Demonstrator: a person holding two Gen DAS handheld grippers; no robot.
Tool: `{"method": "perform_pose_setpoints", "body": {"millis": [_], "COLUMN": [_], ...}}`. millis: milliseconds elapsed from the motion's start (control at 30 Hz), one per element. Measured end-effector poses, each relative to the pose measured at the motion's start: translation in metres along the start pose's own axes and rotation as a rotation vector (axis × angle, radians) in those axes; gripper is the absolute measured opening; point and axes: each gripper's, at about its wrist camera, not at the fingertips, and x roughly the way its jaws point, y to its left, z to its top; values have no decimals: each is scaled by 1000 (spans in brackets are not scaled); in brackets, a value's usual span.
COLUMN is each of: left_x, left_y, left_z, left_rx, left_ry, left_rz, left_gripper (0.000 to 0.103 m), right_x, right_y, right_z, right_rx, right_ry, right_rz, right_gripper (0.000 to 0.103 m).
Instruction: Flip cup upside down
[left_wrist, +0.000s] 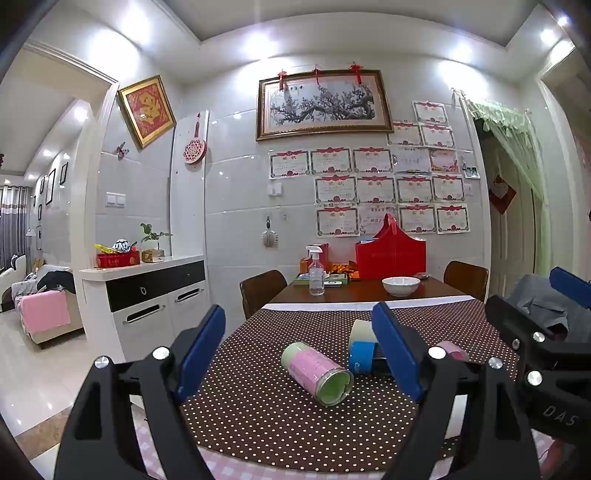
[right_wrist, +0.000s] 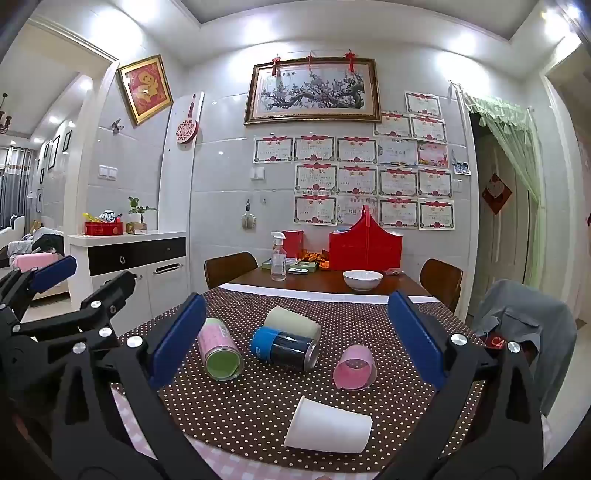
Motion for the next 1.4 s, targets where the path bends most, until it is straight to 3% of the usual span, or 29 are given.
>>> {"method": "perform_pose_setpoints", "body": {"millis": [1400], "left_x": [4], "left_y": [-2], "left_z": [-6], "left_rx": [1], "left_ry": [10], "left_rz": [1], "left_gripper": [80], "right_x": [4], "right_y": [-5], "right_z": [-8], "right_rx": [7], "right_ry": [10], "right_rz": [1], "right_gripper": [97]}}
